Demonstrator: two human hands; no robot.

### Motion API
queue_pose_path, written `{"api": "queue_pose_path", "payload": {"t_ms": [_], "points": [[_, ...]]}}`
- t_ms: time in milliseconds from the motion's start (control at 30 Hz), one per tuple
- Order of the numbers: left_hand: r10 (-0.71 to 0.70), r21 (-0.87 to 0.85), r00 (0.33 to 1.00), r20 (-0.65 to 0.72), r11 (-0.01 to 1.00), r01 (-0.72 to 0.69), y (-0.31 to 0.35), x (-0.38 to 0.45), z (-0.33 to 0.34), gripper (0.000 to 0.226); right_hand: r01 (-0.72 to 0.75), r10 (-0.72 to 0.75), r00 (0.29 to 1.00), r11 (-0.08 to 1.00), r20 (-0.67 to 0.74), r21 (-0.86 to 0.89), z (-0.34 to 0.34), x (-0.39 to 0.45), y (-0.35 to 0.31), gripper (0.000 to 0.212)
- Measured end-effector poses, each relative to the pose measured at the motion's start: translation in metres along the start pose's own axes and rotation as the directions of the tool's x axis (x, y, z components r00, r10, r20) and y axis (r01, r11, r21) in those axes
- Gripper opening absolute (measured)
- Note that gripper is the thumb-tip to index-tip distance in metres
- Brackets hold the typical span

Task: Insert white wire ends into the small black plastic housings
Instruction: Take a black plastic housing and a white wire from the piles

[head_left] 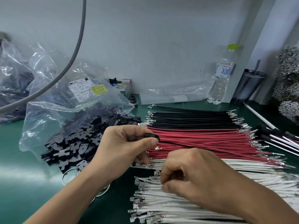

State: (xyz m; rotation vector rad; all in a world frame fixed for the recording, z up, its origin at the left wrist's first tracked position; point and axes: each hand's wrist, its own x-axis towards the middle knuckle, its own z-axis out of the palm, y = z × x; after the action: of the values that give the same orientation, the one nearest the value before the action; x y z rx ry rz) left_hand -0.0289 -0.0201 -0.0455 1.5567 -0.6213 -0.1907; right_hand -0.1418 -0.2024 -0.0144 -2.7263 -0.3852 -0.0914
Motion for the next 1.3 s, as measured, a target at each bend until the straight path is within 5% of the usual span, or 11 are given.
{"api": "queue_pose_path", "payload": {"t_ms": [400, 567, 733, 900, 1033, 1300], "points": [[-0.011, -0.083, 1.000, -0.015, 0.996, 0.010, 0.004, 0.001, 0.002, 0.021, -0.130, 0.130, 0.991, 0.985, 0.005, 0.111, -0.006, 0.001, 0.003, 0.004], [-0.018, -0.102, 1.000, -0.025, 0.995, 0.016, 0.005, 0.001, 0.003, 0.022, -0.120, 0.113, 0.990, 0.990, 0.086, 0.072, -0.007, 0.000, 0.000, 0.021], [-0.029, -0.101, 0.999, -0.027, 0.995, 0.027, 0.006, 0.000, 0.003, 0.020, -0.096, 0.089, 0.992, 0.992, 0.085, 0.086, -0.007, 0.000, 0.001, 0.009], [-0.036, -0.101, 0.999, -0.014, 0.994, 0.035, 0.007, 0.000, 0.002, 0.022, -0.100, 0.132, 0.976, 0.977, -0.171, 0.186, -0.012, 0.001, 0.009, 0.004], [-0.043, -0.107, 0.999, -0.017, 0.993, 0.041, 0.008, 0.000, 0.002, 0.022, -0.062, 0.158, 0.883, 0.973, -0.443, 0.223, -0.010, 0.001, 0.011, 0.012], [-0.051, -0.132, 0.999, 0.007, 0.990, 0.052, 0.012, -0.001, 0.004, 0.025, -0.018, 0.093, 0.823, 0.990, -0.560, 0.138, -0.001, 0.004, 0.015, 0.010]]}}
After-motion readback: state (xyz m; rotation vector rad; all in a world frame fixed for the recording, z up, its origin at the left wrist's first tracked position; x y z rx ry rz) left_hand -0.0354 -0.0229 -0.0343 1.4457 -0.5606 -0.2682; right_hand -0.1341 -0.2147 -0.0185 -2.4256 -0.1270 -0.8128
